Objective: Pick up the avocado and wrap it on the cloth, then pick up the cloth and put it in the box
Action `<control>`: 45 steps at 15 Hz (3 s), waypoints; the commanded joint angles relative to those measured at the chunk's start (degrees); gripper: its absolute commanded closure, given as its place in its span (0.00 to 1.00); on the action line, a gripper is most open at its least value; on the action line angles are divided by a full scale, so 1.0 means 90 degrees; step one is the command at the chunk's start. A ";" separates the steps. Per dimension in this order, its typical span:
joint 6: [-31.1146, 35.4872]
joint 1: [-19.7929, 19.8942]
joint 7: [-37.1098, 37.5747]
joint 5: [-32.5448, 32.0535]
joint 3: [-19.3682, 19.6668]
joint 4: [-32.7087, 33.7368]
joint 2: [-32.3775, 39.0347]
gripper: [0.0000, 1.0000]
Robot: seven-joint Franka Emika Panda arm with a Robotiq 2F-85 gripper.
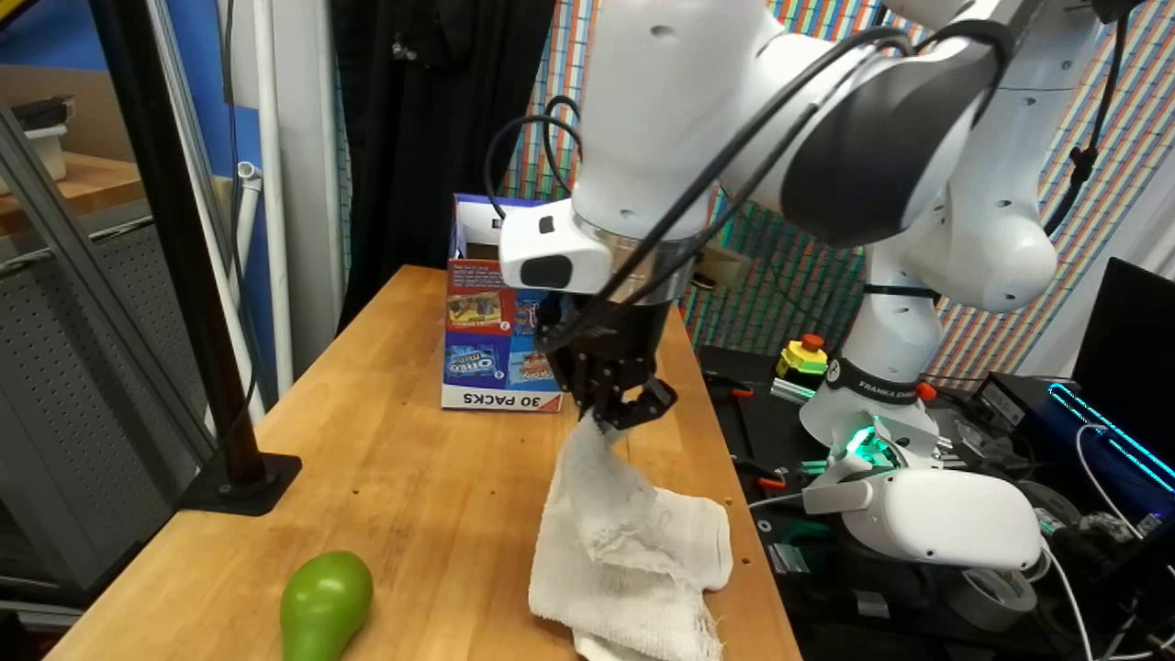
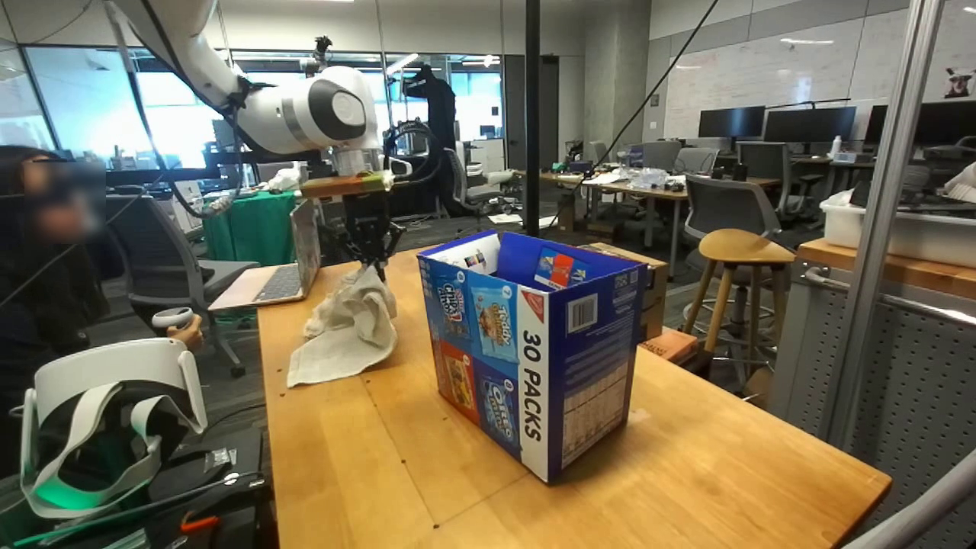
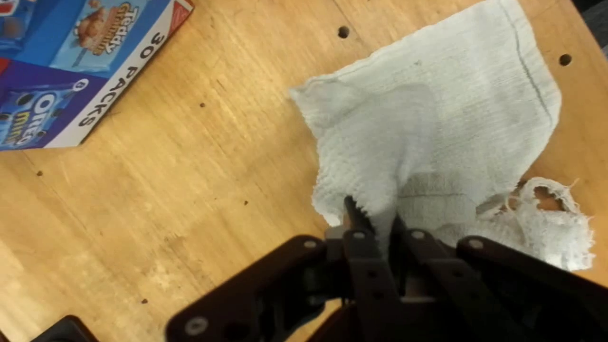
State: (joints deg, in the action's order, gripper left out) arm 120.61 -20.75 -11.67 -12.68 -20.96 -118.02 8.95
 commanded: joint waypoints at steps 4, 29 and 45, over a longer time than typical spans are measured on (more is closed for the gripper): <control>0.0040 0.0255 -0.0407 0.0329 0.0249 0.0980 0.1108 0.93; 0.0615 -0.0458 0.2445 -0.0673 0.1107 0.1859 0.1711 0.08; 0.0561 -0.0691 0.1457 -0.0497 0.0677 0.3357 0.2595 0.00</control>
State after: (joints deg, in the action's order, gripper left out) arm 125.49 -27.43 5.05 -18.47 -15.25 -93.25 28.15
